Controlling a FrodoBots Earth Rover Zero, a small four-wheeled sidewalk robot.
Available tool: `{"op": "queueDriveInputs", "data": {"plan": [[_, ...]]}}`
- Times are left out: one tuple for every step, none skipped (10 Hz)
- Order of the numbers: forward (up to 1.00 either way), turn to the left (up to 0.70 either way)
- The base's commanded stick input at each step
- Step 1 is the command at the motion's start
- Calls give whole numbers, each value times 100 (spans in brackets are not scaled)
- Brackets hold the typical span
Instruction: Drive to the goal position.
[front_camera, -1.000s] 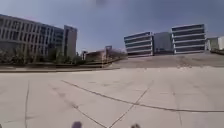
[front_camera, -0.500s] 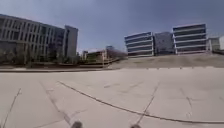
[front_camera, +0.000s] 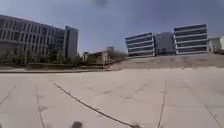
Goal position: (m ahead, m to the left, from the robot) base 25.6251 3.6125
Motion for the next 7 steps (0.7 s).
{"op": "queueDriveInputs", "data": {"plan": [[70,0],[70,0],[70,0],[70,0],[70,0],[70,0],[70,0]]}}
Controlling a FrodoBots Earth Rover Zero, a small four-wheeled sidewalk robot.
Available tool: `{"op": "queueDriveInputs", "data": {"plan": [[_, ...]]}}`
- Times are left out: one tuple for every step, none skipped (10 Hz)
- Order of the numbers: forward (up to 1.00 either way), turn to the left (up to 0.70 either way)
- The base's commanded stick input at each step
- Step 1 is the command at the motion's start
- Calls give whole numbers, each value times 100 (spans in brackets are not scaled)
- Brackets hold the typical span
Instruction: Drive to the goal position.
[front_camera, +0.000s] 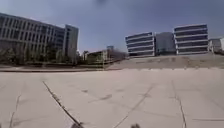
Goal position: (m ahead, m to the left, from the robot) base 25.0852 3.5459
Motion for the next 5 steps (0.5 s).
{"op": "queueDriveInputs", "data": {"plan": [[70,0],[70,0],[70,0],[70,0],[70,0]]}}
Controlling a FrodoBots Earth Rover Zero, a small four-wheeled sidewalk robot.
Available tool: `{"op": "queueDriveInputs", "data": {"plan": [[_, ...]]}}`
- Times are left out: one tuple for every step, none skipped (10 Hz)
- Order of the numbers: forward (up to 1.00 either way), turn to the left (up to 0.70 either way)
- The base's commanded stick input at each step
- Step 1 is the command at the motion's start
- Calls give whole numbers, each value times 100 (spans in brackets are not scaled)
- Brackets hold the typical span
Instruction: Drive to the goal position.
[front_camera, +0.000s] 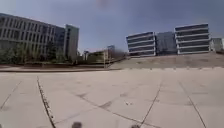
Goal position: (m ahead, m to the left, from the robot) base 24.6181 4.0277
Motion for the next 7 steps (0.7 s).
{"op": "queueDriveInputs", "data": {"plan": [[70,0],[70,0],[70,0],[70,0],[70,0],[70,0],[70,0]]}}
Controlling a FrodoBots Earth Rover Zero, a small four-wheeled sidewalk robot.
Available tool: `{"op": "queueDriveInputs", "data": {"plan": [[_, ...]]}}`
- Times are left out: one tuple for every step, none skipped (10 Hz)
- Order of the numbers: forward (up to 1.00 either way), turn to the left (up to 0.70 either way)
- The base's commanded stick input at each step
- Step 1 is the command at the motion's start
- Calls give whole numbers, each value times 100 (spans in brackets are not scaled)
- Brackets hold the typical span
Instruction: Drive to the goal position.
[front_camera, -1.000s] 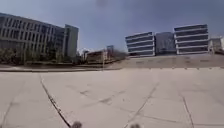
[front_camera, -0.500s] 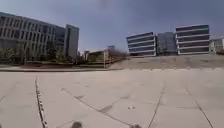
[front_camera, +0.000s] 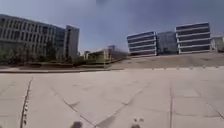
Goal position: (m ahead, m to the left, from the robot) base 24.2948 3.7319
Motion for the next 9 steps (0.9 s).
{"op": "queueDriveInputs", "data": {"plan": [[70,-2],[70,-5],[70,-7],[70,-9],[70,-14],[70,-14],[70,-14],[70,-14],[70,-14]]}}
